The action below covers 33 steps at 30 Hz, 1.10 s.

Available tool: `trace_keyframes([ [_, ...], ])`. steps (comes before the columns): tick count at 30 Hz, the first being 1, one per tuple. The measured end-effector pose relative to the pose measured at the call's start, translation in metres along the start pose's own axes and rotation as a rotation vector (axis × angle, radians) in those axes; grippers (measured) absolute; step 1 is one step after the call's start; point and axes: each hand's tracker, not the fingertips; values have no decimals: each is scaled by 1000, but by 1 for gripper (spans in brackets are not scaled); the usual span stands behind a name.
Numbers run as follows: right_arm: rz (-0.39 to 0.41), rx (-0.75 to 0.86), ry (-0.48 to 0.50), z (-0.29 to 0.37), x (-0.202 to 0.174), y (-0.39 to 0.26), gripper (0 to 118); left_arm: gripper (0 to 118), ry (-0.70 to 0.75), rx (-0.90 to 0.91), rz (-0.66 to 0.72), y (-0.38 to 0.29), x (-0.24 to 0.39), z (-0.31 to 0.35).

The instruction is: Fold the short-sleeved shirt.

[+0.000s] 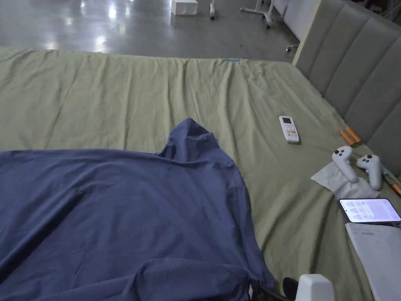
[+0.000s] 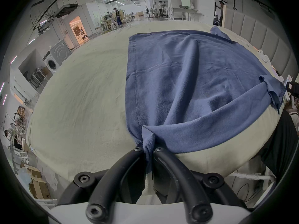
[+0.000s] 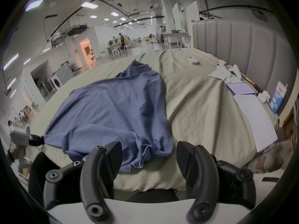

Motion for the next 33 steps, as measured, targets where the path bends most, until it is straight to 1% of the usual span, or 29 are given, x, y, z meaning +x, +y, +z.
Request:
trace_keyframes([
  [1, 32, -20, -16, -5, -4, 0, 64, 8, 0, -1, 1, 0, 1, 1],
  [2, 60, -53, -28, -13, -7, 2, 52, 8, 0, -2, 3, 2, 1, 2],
  [3, 81, -81, -17, -19, -9, 2, 43, 8, -1, -3, 5, 3, 2, 3],
  [6, 99, -122, -19, -32, -12, 2, 42, 8, -13, -13, 28, 6, -2, 5],
  [8, 90, -167, -15, -39, -10, 3, 39, 8, -19, -15, 46, 6, -1, 6],
  [9, 85, -171, -18, -41, -9, 4, 32, 8, -21, -14, 50, 6, -2, 5],
  [10, 79, -183, -11, -43, -7, 5, 16, 8, -22, -13, 52, 6, -5, 5],
  [11, 63, -188, -3, -44, -4, 6, 12, 8, -26, -10, 55, 6, -5, 5],
  [13, 14, -209, 1, -47, 1, 5, 11, 8, -28, -2, 62, 5, -4, 6],
  [15, -35, -206, 33, -43, 5, 5, 11, 8, -33, 6, 70, 2, -8, 5],
  [18, -47, -183, 30, -31, 3, 3, 9, 8, -33, 35, 59, -4, -8, 9],
  [19, -57, -171, 36, -26, 3, 3, 9, 7, -30, 110, 6, -11, -6, 14],
  [20, -71, -155, 45, -21, 5, 4, 9, 7, -24, 130, -11, -15, -5, 18],
  [21, -91, -116, 51, -13, 5, 3, 9, 7, 2, 145, -5, -16, -5, 21],
  [22, -94, -67, 59, -8, 6, 4, 9, 7, -4, 174, 5, -17, -7, 24],
  [24, -84, -20, 95, -1, 8, 10, 9, 7, -22, 270, 12, -13, -9, 38],
  [25, -85, -18, 90, 1, 7, 15, 9, 7, -29, 300, 13, -6, -11, 44],
  [28, -101, 21, 123, -3, 9, 44, 9, 7, -53, 373, 43, 27, -32, 48],
  [29, -110, 29, 128, -11, 10, 59, 9, 7, -56, 368, 46, 41, -38, 44],
  [33, -100, 43, 131, -51, 12, 118, 9, 7, -60, 381, 66, 102, -55, 22],
])
